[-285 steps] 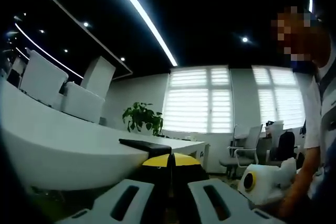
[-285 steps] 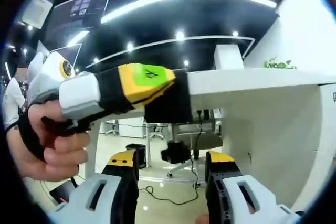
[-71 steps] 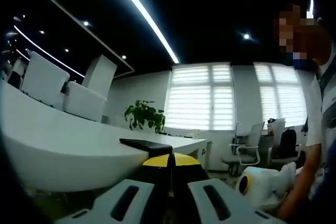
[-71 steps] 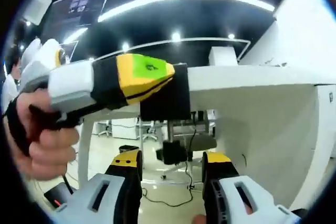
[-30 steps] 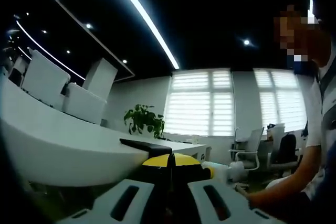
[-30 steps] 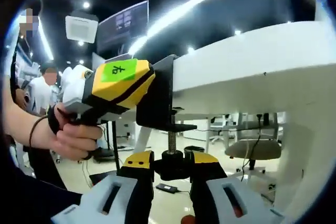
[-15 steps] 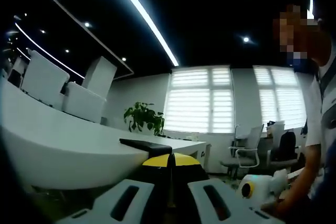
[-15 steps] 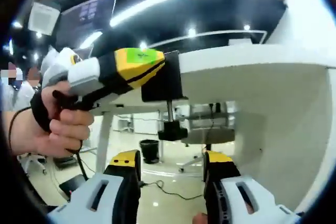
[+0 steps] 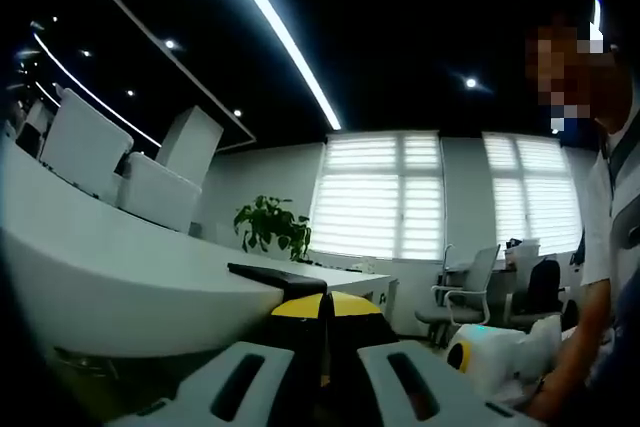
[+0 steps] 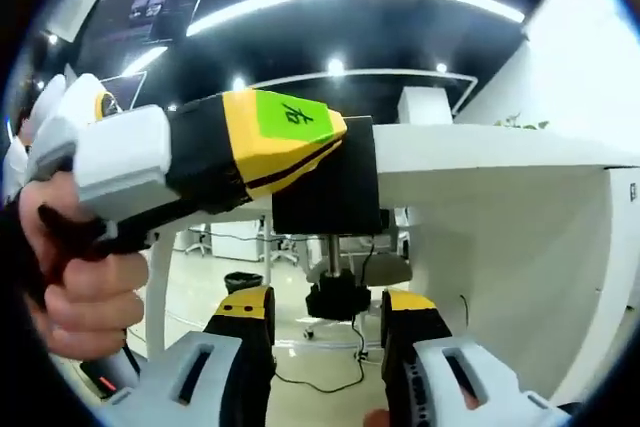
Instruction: Clamp the fixed fixture on the desktop, loosen the retaining clip, secure it to the edge of the desk, and tighten the retaining clip.
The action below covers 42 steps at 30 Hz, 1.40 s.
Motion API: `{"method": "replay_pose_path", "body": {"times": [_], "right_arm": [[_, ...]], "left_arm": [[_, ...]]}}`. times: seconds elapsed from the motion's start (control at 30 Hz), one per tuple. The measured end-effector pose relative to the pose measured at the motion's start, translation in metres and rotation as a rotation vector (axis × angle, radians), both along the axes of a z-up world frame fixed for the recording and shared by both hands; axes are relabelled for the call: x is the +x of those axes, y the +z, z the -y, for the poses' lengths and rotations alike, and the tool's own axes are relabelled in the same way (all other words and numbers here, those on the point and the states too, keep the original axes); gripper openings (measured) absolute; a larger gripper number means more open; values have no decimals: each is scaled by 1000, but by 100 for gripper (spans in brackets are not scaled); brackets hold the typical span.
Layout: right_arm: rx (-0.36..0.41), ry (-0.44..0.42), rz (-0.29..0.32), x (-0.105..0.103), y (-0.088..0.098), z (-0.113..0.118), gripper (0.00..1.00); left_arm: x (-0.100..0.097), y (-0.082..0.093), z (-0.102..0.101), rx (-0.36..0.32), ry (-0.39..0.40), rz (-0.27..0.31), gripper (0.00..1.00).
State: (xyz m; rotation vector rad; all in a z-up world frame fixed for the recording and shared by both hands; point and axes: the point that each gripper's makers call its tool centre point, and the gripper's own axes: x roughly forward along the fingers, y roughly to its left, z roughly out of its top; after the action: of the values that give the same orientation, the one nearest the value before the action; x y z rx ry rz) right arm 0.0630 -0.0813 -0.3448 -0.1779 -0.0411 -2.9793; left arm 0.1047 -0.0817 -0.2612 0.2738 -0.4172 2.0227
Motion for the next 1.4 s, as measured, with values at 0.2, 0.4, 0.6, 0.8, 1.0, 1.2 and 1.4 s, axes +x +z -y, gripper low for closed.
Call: {"method": "replay_pose_path", "body": {"times": [0.2,0.4,0.6,0.8,1.0,1.2,1.4], "right_arm": [[24,-26,-3,-12,-1,4,39],[33,-66,6,-15,-3,-5,27],[67,-1,-1,-15,-3,-1,27],[78,320,-125,-15,1,13,27],[85,711,-93,-10,-1,25,27],[87,892,-49,-7,-3,32,27],[10,859,-62,-3,-3,33,27]], "left_arm": [[1,1,0,1,-4,-2,2],[3,1,0,5,-3,-1,2],[3,2,0,8,-3,2,2],[5,3,0,-11,-2,21,2],[4,3,2,16,-12,22,2],[6,4,1,28,-5,20,2],[8,5,0,16,-1,15,2]]}}
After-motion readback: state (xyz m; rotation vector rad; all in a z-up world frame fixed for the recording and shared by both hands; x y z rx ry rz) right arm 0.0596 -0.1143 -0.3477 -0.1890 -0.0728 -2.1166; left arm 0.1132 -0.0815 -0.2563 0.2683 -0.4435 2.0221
